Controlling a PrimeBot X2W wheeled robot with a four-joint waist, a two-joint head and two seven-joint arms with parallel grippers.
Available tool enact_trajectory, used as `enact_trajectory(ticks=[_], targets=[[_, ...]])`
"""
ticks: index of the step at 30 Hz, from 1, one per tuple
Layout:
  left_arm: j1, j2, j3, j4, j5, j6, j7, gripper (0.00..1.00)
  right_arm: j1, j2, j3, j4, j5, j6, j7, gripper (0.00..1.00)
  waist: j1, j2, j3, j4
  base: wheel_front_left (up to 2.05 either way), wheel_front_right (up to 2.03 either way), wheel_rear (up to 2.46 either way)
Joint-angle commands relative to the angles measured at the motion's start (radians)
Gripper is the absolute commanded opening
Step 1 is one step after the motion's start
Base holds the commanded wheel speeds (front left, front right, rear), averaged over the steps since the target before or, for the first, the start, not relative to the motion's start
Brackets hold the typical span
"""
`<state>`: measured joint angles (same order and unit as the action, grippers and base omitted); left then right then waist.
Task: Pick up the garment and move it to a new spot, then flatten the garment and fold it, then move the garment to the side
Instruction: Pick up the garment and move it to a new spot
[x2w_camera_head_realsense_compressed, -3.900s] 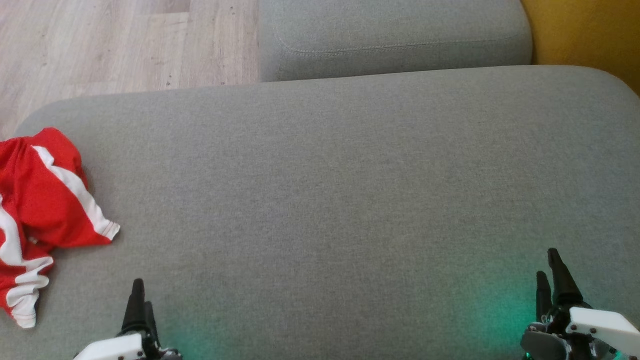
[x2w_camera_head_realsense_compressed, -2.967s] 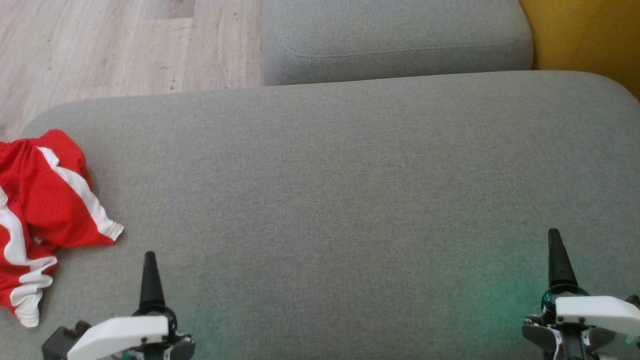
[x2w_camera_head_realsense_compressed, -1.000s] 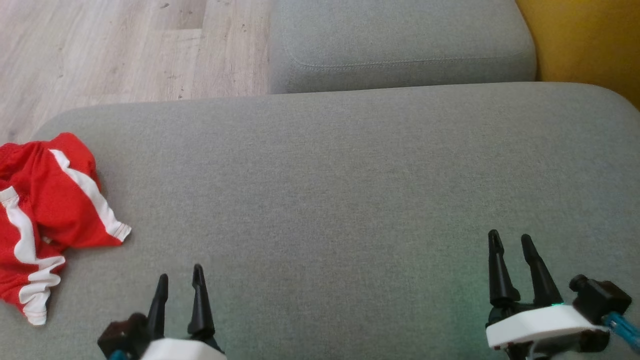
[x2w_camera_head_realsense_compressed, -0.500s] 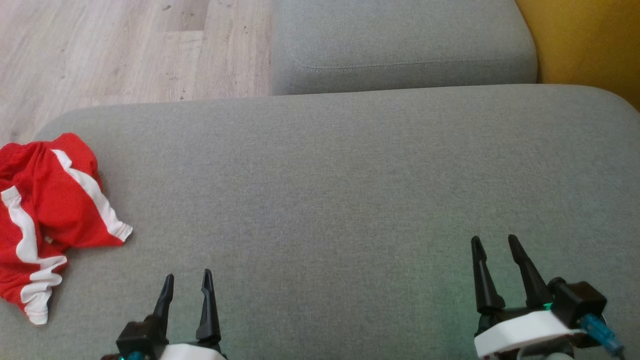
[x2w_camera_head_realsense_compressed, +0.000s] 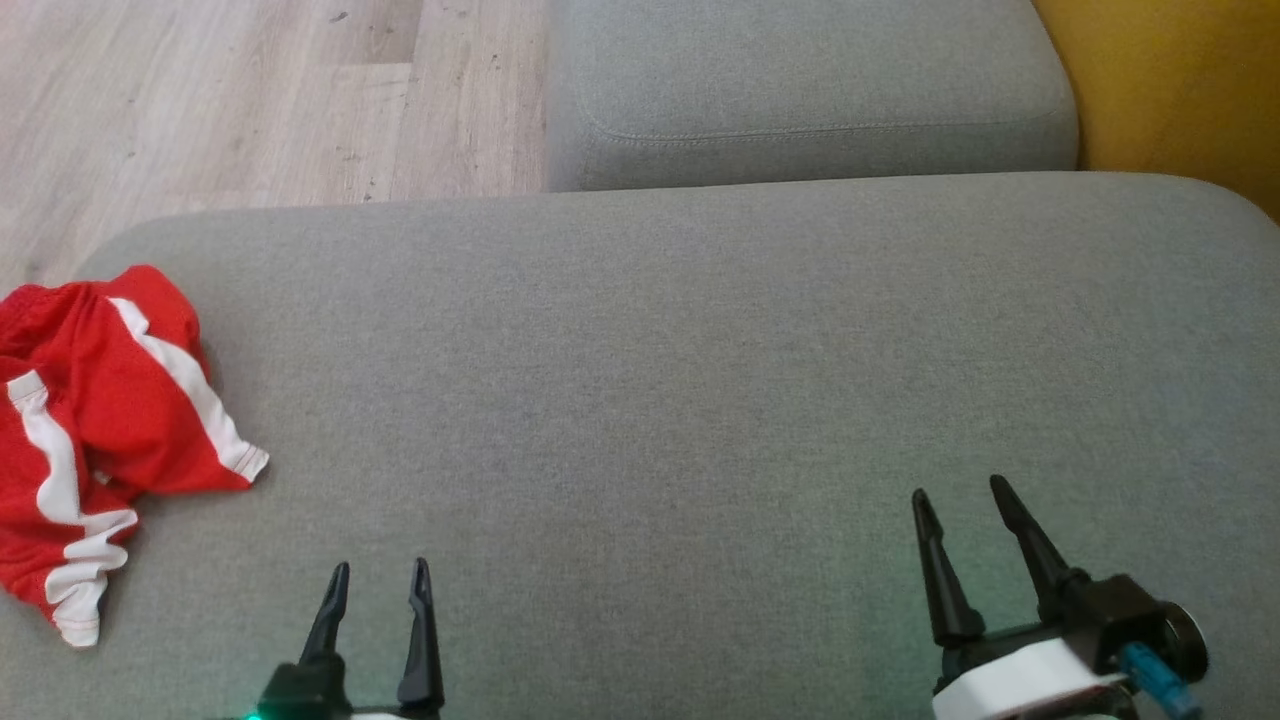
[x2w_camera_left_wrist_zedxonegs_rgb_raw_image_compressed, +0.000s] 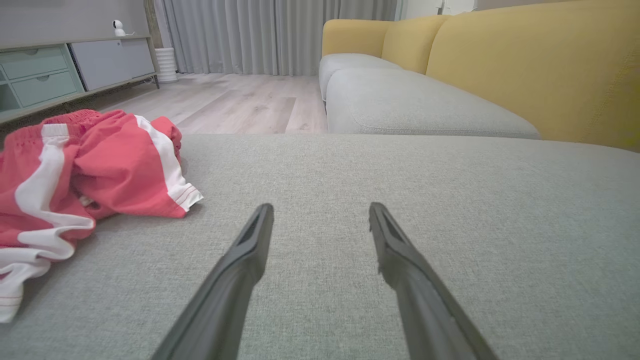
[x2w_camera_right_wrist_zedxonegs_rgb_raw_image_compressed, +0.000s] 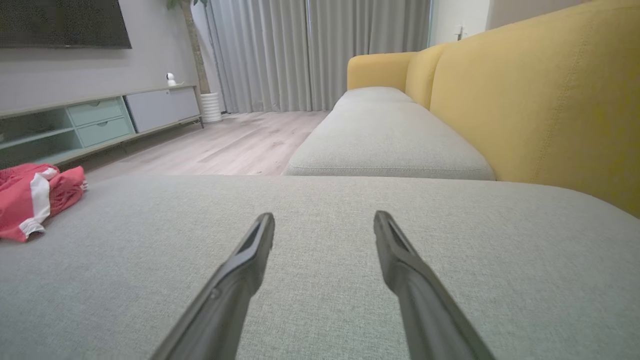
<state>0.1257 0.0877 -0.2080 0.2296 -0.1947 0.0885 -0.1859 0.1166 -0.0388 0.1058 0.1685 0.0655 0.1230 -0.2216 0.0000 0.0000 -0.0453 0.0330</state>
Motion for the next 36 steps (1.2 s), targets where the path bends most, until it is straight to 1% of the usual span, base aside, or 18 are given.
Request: enact_trajectory(ticks=[1, 28, 34, 36], targets=[[-0.029, 0.012, 0.017, -0.036, 0.029, 0.009, -0.015, 1.00, -0.018, -0.011, 0.032, -0.038, -0.034, 0.008, -0.019, 1.00, 0.0000, 0.0000, 0.000, 0.000, 0.00, 0.00, 0.00], [-0.031, 0.019, 0.014, -0.030, -0.014, 0.019, -0.005, 1.00, -0.021, -0.011, 0.022, -0.023, -0.032, 0.008, -0.008, 1.00, 0.0000, 0.0000, 0.005, 0.003, 0.00, 0.00, 0.00], [-0.043, 0.019, 0.001, -0.029, -0.011, 0.016, -0.002, 1.00, -0.013, -0.011, 0.006, -0.023, -0.026, 0.008, -0.009, 1.00, 0.0000, 0.0000, 0.007, 0.037, 0.00, 0.00, 0.00], [-0.049, 0.020, -0.004, -0.031, -0.008, 0.017, -0.001, 1.00, -0.008, -0.011, -0.004, -0.022, -0.022, 0.008, -0.011, 1.00, 0.0000, 0.0000, 0.006, 0.071, 0.00, 0.00, 0.00]])
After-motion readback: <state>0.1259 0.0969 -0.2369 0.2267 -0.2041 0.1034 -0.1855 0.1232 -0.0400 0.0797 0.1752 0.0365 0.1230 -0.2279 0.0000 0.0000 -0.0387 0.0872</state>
